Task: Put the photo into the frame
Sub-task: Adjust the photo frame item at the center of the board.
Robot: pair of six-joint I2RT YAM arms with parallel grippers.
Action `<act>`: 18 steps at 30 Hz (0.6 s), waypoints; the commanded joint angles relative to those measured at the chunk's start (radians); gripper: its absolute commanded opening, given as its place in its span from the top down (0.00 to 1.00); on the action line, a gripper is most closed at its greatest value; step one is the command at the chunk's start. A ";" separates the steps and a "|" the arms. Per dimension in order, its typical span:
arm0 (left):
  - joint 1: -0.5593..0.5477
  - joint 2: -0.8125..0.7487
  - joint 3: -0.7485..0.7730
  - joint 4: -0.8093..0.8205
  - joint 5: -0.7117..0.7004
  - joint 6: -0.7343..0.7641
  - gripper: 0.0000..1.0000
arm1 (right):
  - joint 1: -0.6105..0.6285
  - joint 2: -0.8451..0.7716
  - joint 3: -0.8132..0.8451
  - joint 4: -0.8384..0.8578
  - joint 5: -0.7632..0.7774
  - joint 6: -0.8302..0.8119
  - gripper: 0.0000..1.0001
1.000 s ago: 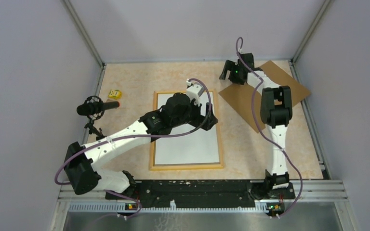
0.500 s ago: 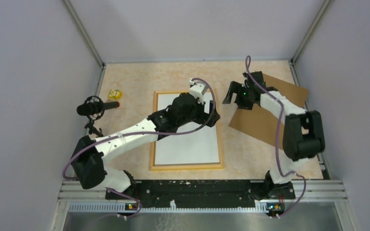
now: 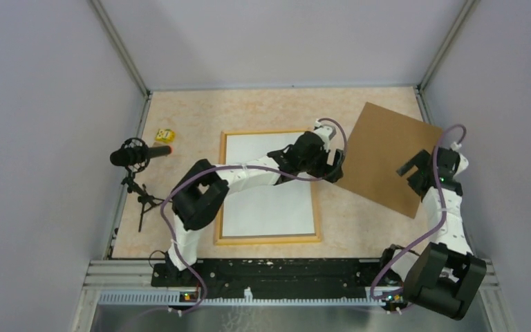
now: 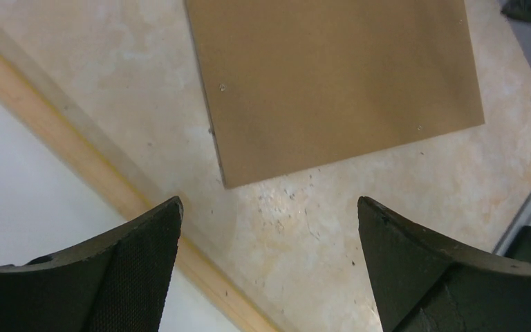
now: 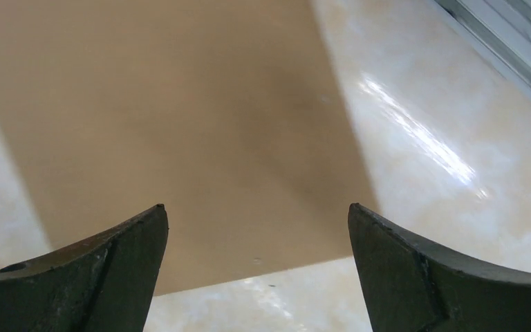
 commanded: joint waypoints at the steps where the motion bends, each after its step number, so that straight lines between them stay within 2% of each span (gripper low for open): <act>1: -0.007 0.127 0.175 -0.026 0.010 0.088 0.02 | -0.138 -0.050 -0.073 -0.026 0.044 0.105 0.01; 6: -0.008 0.290 0.379 -0.162 -0.044 0.111 0.02 | -0.159 -0.026 -0.115 0.004 -0.009 0.146 0.01; 11: -0.009 0.388 0.474 -0.178 -0.046 0.077 0.02 | -0.205 0.015 -0.176 0.101 0.006 0.145 0.02; 14: -0.010 0.422 0.500 -0.189 -0.104 0.046 0.02 | -0.279 0.056 -0.187 0.136 -0.005 0.125 0.02; 18: -0.011 0.452 0.519 -0.179 -0.103 0.001 0.02 | -0.335 0.104 -0.197 0.191 -0.121 0.106 0.02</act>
